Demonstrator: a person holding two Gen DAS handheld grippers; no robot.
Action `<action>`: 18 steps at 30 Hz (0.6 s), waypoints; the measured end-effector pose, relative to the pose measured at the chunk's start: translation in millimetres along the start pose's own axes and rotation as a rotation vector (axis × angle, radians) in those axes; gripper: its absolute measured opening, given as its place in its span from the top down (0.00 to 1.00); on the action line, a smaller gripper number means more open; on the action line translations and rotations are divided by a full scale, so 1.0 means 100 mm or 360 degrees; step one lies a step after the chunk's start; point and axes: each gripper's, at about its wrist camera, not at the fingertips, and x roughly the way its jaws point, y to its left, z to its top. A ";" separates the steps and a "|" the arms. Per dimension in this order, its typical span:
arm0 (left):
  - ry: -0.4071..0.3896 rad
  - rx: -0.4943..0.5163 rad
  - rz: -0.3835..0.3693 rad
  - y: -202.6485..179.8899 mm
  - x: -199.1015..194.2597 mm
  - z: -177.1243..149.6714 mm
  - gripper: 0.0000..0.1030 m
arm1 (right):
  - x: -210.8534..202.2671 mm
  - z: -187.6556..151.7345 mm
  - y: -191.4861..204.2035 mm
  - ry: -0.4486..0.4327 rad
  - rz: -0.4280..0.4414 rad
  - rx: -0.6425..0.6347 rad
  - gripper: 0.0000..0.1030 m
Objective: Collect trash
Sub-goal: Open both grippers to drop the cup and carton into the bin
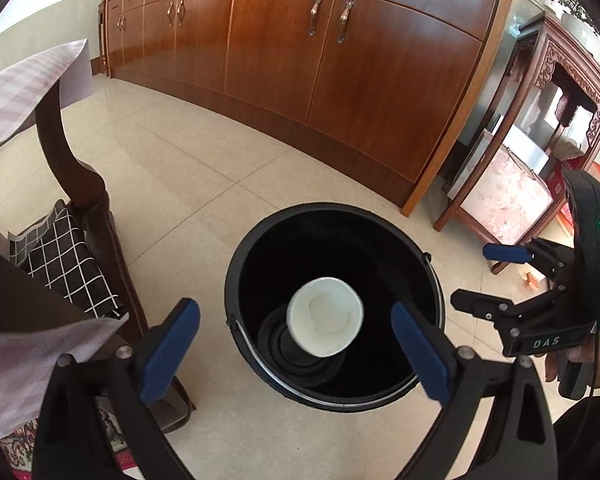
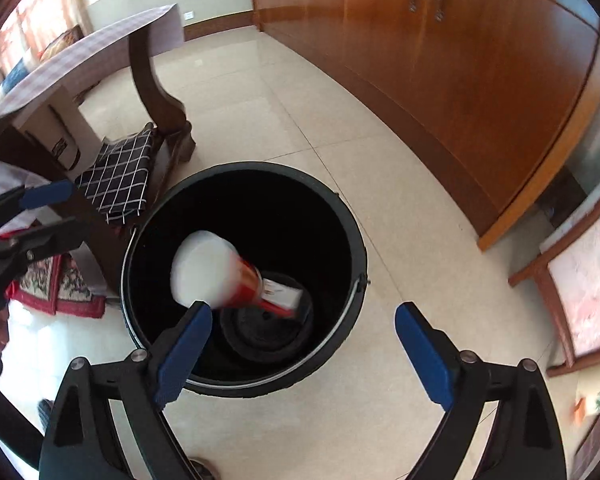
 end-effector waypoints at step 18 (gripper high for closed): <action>-0.0185 -0.0075 0.0149 -0.10 -0.64 0.04 0.01 | -0.83 0.17 0.17 -0.0259 -0.0179 0.0058 0.01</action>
